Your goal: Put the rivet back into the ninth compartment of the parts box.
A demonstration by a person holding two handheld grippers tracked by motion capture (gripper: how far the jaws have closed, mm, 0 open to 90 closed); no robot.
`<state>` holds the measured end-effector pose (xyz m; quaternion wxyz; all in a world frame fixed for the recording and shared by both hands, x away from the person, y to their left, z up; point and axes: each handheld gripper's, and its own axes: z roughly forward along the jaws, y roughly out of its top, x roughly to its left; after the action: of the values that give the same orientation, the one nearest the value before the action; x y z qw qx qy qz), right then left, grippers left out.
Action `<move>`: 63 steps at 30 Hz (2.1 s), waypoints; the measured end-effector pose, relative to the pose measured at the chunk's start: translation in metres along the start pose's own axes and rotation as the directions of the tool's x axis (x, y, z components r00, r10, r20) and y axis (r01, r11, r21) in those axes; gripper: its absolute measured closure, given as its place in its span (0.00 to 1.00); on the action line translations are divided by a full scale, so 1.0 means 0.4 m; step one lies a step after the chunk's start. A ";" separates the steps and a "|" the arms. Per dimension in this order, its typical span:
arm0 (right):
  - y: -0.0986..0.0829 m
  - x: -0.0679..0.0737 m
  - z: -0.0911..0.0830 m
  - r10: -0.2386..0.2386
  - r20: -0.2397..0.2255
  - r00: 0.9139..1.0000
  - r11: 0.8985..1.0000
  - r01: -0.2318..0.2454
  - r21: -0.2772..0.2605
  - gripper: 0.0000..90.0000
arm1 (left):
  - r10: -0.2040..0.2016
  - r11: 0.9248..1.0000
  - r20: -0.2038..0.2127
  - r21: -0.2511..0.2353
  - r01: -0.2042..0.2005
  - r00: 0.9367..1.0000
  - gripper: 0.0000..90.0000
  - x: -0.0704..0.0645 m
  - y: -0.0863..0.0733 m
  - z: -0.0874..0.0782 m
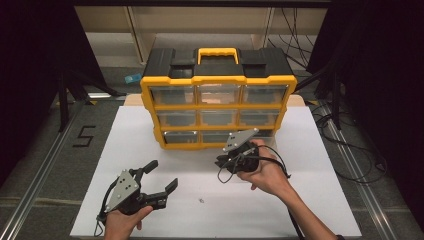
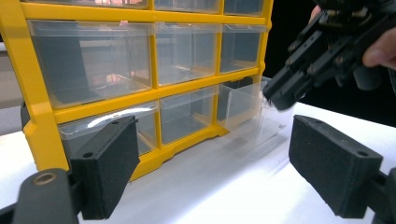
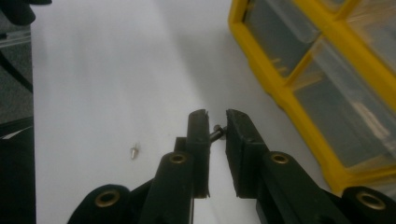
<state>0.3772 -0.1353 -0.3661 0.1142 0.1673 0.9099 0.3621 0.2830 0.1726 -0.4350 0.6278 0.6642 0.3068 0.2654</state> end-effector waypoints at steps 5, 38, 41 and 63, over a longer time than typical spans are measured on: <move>0.001 -0.014 -0.030 0.010 0.020 1.000 0.999 -0.009 -0.031 0.89 | 0.001 1.000 -0.001 0.001 -0.001 1.000 0.18 0.000 0.000 0.000; -0.066 -0.142 -0.180 0.134 0.170 0.976 0.987 -0.117 -0.106 0.89 | 0.003 1.000 -0.002 0.000 -0.003 1.000 0.18 -0.001 0.001 0.000; -0.078 -0.153 -0.180 0.149 0.179 0.972 0.986 -0.133 -0.099 0.89 | 0.003 1.000 -0.002 0.000 -0.003 1.000 0.18 -0.001 0.001 0.000; -0.131 -0.191 -0.136 0.160 0.224 0.961 0.987 -0.162 -0.008 0.89 | 0.001 1.000 -0.003 -0.004 -0.001 1.000 0.18 0.000 0.002 -0.001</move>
<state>0.4179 -0.2344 -0.3574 0.1855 0.2810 0.8765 0.3440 0.2828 0.1726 -0.4343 0.6286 0.6628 0.3069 0.2673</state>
